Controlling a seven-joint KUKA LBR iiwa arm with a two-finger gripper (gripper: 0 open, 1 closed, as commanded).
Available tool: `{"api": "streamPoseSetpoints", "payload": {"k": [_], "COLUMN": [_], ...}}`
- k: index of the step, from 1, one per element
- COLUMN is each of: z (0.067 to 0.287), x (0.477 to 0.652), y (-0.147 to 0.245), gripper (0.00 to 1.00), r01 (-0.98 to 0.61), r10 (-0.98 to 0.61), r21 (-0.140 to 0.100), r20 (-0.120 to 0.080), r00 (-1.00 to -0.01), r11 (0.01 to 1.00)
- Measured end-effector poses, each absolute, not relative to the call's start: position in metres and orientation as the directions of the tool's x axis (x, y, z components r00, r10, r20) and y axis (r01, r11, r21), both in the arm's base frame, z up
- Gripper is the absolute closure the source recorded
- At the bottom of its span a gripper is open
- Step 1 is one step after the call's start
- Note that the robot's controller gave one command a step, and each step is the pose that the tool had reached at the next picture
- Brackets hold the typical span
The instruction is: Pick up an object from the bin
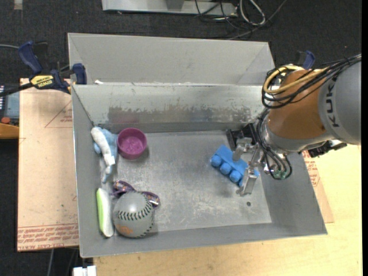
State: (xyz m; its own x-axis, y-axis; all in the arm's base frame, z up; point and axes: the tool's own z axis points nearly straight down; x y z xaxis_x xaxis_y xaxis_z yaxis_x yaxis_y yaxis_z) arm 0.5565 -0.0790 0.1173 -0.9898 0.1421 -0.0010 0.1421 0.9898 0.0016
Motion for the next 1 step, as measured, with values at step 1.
{"api": "streamPoseSetpoints", "payload": {"k": [1], "z": [0.1553], "x": [0.5661], "y": [-0.0882], "gripper": [0.0], "r01": [0.179], "r10": [0.179], "r21": [0.002], "r20": [-0.002], "r00": [-0.984], "r11": [0.984]}}
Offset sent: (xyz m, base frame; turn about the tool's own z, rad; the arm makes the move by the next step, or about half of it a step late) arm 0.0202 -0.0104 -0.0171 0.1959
